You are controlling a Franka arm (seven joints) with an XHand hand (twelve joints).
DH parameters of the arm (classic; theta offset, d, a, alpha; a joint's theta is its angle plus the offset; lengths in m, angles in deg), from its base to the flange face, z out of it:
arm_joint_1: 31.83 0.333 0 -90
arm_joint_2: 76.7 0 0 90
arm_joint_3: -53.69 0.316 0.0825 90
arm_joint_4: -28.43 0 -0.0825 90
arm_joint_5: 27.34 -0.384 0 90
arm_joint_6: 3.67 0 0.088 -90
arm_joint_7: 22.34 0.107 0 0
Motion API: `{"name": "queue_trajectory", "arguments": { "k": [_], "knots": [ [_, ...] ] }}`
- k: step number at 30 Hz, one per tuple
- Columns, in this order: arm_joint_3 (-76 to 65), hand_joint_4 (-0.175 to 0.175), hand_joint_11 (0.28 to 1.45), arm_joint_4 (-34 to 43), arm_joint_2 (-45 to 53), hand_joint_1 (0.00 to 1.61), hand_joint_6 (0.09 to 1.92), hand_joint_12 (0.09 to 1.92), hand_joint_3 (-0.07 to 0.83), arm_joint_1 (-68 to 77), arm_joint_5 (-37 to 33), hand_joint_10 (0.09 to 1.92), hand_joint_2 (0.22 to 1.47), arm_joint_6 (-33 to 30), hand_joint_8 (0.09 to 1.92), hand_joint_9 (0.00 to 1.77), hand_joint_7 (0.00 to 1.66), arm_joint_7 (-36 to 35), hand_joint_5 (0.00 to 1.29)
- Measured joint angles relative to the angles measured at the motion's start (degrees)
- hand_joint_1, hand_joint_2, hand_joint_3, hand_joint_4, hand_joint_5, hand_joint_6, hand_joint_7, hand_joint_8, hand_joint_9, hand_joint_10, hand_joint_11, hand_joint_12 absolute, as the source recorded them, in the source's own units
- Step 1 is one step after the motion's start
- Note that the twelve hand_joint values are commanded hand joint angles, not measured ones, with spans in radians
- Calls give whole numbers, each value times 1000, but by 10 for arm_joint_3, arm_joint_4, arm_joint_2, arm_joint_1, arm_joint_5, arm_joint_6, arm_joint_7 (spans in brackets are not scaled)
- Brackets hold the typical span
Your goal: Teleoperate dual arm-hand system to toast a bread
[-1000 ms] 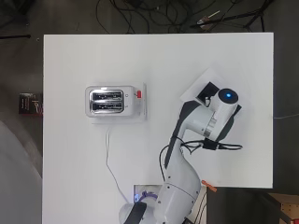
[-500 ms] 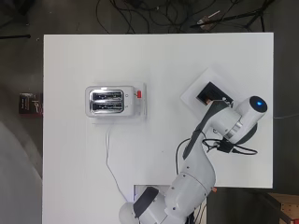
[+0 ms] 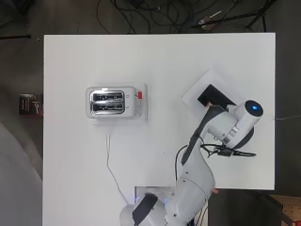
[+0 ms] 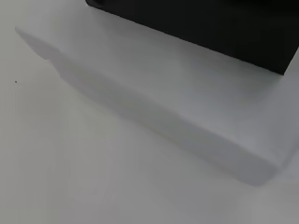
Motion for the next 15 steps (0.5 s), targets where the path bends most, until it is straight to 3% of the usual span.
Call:
{"name": "queue_trajectory", "arguments": {
  "k": [3, 6, 8, 9, 10, 12, 15],
  "knots": [
    [-49, -162, 852, -2, -54, 1248, 1128, 124, 1, 58, 38, 87, 1113, 9, 734, 1450, 1183, 31, 815],
    [-161, -174, 821, -7, -108, 1240, 1206, 112, 4, 187, 66, 87, 1149, 13, 897, 1424, 1108, 60, 739],
    [-262, -46, 698, -11, -126, 628, 568, 87, 0, 309, 73, 87, 1176, 9, 443, 1126, 880, 68, 576],
    [-312, -15, 600, -13, -128, 394, 312, 87, -7, 371, 70, 87, 1153, 6, 241, 886, 706, 68, 445],
    [-361, 1, 528, -15, -127, 258, 159, 87, -10, 434, 66, 87, 1135, 2, 121, 702, 564, 66, 346],
    [-445, 14, 463, -21, -126, 175, 87, 87, -10, 548, 61, 87, 1122, -8, 87, 543, 442, 66, 276],
    [-528, 13, 443, -23, -148, 170, 87, 87, -8, 679, 78, 87, 1114, -18, 87, 501, 414, 88, 266]
  ]
}}
